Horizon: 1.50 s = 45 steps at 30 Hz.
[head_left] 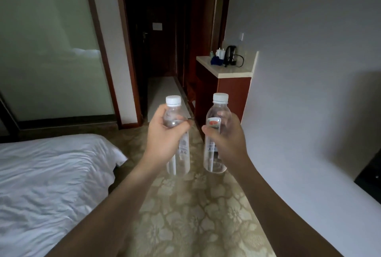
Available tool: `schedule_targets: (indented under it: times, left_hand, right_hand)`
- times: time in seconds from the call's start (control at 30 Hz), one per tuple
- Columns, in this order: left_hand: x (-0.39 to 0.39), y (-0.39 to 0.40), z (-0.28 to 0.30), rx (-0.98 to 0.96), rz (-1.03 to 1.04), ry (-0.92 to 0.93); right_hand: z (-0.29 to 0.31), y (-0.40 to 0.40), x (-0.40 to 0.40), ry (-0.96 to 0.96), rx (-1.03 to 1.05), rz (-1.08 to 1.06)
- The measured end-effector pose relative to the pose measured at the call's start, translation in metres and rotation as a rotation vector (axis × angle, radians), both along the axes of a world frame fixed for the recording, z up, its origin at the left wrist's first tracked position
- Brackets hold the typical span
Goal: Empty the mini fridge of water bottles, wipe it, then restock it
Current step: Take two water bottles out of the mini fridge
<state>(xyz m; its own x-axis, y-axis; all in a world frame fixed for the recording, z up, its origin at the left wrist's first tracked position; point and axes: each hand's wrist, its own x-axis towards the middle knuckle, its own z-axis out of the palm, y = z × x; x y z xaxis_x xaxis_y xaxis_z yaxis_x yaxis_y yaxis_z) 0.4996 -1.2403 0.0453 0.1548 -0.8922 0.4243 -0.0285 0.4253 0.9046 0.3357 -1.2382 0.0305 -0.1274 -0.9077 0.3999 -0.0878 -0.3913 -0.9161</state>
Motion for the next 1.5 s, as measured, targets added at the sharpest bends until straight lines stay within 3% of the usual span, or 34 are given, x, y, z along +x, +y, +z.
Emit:
schedule_targets:
  times: [0.37, 0.63, 0.87, 1.23, 1.5]
  left_hand:
    - [-0.057, -0.227, -0.013, 0.015, -0.041, -0.032]
    - [-0.101, -0.409, 0.012, -0.033, -0.037, -0.009]
    - [-0.134, -0.549, -0.005, 0.028, -0.056, 0.011]
    - [-0.195, -0.8, -0.018, 0.021, -0.285, -0.054]
    - [-0.29, -0.936, -0.044, 0.106, -0.497, -0.09]
  right_hand:
    - [-0.025, -0.231, -0.053, -0.032, -0.006, -0.05]
    - [-0.002, -0.42, -0.099, 0.021, -0.043, -0.041]
    - [-0.012, -0.547, -0.134, 0.023, 0.007, -0.074]
    - [-0.032, -0.757, -0.195, -0.046, 0.069, -0.367]
    - [-0.051, -0.851, -0.256, -0.088, 0.127, -0.591]
